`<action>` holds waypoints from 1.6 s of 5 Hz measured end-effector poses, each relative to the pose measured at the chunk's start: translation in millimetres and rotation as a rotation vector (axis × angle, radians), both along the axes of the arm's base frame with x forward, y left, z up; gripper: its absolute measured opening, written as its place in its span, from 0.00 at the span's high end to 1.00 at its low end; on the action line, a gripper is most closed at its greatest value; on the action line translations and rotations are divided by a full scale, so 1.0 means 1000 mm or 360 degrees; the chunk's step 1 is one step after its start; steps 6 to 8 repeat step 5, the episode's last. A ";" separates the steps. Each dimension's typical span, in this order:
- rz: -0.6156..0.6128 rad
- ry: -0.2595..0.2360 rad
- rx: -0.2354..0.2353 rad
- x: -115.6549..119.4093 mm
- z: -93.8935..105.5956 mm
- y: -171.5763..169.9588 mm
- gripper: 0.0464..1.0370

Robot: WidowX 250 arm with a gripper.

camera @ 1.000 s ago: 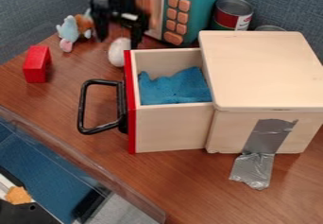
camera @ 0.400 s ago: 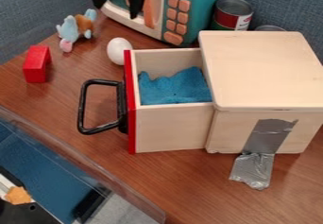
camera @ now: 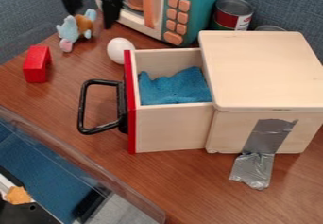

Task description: Put the white ball outside the drawer

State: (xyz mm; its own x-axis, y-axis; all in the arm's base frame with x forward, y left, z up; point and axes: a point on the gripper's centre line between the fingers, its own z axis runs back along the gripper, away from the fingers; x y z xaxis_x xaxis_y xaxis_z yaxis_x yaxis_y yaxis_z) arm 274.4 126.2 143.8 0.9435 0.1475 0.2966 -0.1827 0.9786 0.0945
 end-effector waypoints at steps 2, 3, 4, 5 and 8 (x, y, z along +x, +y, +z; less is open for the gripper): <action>-0.0033 0.0074 -0.0178 -0.054 0.004 0.000 0.03; -0.0052 0.0134 -0.0187 -0.072 -0.001 0.002 0.03; -0.0078 0.0221 -0.0067 -0.082 -0.012 0.001 0.04; -0.0091 0.0290 0.0051 -0.085 -0.023 0.006 0.04; -0.0091 0.0290 0.0051 -0.085 -0.023 0.006 0.04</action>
